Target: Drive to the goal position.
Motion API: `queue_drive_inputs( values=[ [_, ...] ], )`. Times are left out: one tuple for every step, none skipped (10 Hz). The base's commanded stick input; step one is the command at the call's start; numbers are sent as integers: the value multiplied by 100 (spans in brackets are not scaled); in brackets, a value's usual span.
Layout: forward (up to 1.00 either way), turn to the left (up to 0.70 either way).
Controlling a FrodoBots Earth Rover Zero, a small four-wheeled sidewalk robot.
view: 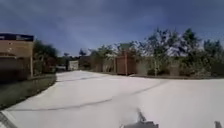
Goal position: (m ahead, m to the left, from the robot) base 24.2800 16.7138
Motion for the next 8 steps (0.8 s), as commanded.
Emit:
queue_drive_inputs(
  values=[
    [85, 34],
    [85, 34],
    [85, 34],
    [85, 34],
    [85, 25],
    [85, 10],
    [85, 0],
    [85, 0]
  ],
)
